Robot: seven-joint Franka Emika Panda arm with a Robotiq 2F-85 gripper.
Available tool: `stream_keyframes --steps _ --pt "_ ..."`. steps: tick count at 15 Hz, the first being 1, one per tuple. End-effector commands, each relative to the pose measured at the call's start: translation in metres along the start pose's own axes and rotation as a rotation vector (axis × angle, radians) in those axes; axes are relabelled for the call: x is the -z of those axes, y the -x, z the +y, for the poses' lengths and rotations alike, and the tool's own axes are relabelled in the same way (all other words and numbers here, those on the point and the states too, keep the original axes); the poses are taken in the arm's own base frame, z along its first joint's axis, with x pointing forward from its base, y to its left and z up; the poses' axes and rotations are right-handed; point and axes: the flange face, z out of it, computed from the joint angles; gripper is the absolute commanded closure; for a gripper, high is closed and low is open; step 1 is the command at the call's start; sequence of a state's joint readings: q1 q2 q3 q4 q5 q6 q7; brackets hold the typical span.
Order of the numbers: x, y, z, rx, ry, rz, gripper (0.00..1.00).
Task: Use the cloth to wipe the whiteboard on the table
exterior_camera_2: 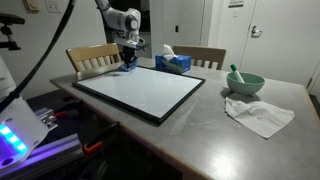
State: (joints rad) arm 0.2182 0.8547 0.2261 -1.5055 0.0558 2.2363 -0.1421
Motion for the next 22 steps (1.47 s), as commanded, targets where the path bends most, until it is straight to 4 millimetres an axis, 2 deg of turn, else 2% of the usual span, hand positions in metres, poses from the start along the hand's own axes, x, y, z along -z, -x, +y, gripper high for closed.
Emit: stream_keyframes --steps 1,4,5,6,7,9,13,14,18,22 --pt "-0.012 0.031 0.036 0.034 -0.017 -0.032 0.98" --pt "-0.003 0.046 0.06 0.072 -0.013 -0.048 0.98" --pt "0.005 0.048 0.066 0.099 -0.013 -0.037 0.98" --pt "0.023 0.047 0.067 0.152 0.005 -0.032 0.98" --pt "0.012 0.031 0.057 0.091 -0.007 -0.023 0.91" --pt "0.019 0.035 0.067 0.121 -0.002 -0.021 0.91" --pt "0.019 0.038 0.067 0.13 -0.001 -0.025 0.91" --pt "0.019 0.039 0.067 0.131 -0.001 -0.025 0.98" --pt "0.0 0.045 0.08 0.093 -0.038 -0.052 0.98" --pt "-0.003 0.059 0.097 -0.024 -0.052 -0.033 0.98"
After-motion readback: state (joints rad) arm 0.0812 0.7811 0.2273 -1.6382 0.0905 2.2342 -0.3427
